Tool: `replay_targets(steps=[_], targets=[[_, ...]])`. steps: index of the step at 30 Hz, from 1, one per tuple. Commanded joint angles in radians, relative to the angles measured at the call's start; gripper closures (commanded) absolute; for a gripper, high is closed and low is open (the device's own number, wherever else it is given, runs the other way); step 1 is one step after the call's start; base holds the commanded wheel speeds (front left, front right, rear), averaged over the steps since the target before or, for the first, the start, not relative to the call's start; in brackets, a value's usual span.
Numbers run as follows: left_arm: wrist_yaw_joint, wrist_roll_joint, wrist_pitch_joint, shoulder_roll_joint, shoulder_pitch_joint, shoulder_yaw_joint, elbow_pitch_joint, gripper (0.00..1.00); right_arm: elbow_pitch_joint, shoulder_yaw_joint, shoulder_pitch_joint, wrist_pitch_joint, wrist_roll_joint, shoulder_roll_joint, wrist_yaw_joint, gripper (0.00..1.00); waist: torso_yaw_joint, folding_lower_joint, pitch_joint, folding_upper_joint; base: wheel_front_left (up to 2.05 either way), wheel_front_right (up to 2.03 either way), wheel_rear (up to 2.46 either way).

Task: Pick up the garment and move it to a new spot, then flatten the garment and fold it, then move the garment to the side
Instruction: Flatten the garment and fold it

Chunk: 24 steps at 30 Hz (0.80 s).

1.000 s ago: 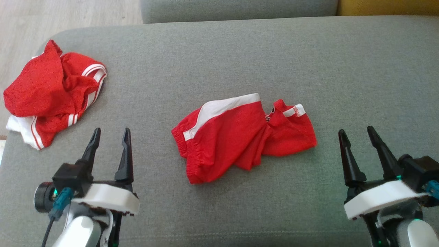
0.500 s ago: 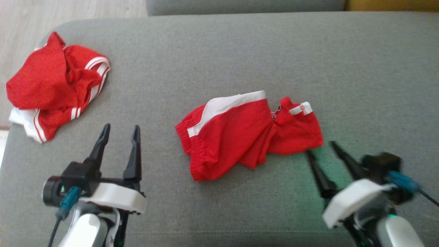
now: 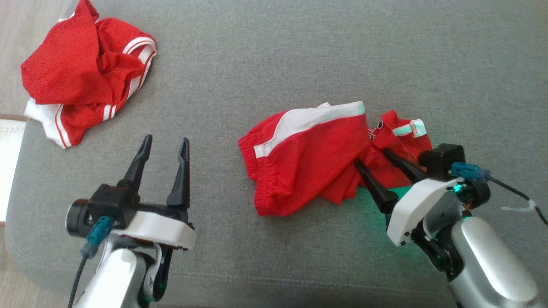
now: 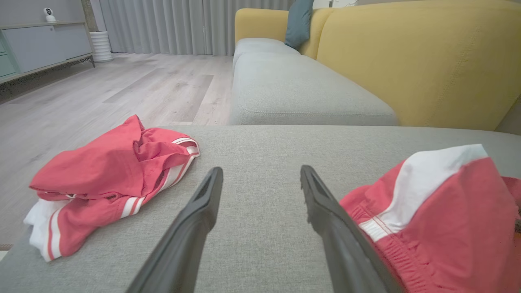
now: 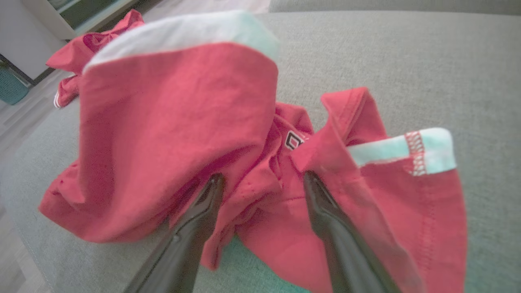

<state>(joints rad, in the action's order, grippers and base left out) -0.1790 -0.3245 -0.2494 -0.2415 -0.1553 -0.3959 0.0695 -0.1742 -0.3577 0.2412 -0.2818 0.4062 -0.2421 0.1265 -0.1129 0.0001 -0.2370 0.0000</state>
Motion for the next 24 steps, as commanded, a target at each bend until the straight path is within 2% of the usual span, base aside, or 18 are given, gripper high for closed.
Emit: replay_targets(steps=[1,2,3,4,5,10,15,20,24], targets=[[0.009,0.014,-0.012,-0.005,-0.051,0.056,-0.024,0.0,0.008,-0.037,0.042,0.008,0.016,-0.02,0.004,0.18,-0.007,-0.0001,-0.009,0.0,0.0,0.0,0.0],[0.012,0.018,-0.012,-0.001,-0.052,0.059,-0.023,0.0,-0.001,-0.045,0.05,0.011,0.021,-0.023,0.004,0.33,-0.007,-0.0001,-0.011,0.0,0.0,0.0,0.0],[0.015,0.021,-0.012,0.003,-0.053,0.063,-0.022,0.0,-0.011,-0.054,0.057,0.009,0.028,-0.026,0.004,0.66,-0.007,-0.0001,-0.013,0.0,0.0,0.0,0.0],[0.015,0.021,-0.012,0.003,-0.053,0.063,-0.022,0.0,-0.011,-0.054,0.057,0.009,0.028,-0.026,0.004,0.66,-0.007,-0.0001,-0.013,0.0,0.0,0.0,0.0],[0.018,0.024,-0.012,0.007,-0.053,0.066,-0.02,0.0,-0.018,-0.059,0.062,0.01,0.032,-0.03,0.004,1.0,-0.008,-0.0001,-0.013,0.0,0.0,0.0,0.0],[0.034,0.042,-0.012,0.022,-0.05,0.081,-0.016,0.0,0.005,-0.038,0.058,0.049,0.042,-0.047,0.004,1.0,-0.007,-0.0001,-0.01,0.0,0.0,0.0,0.0],[0.042,0.058,-0.012,0.032,-0.041,0.102,-0.014,0.0,0.108,0.054,0.017,0.089,0.032,-0.052,0.004,1.0,0.01,-0.0001,0.002,0.0,0.0,0.0,0.0],[0.054,0.071,-0.012,0.041,-0.037,0.116,-0.013,0.0,0.2,0.193,-0.069,0.091,0.016,-0.009,0.004,1.0,0.027,-0.0001,0.011,0.0,0.0,0.0,0.0],[0.064,0.08,-0.012,0.049,-0.034,0.122,-0.009,0.0,0.199,0.28,-0.175,0.062,-0.01,0.051,0.004,1.0,0.033,-0.0001,0.015,0.0,0.0,0.0,0.0]])
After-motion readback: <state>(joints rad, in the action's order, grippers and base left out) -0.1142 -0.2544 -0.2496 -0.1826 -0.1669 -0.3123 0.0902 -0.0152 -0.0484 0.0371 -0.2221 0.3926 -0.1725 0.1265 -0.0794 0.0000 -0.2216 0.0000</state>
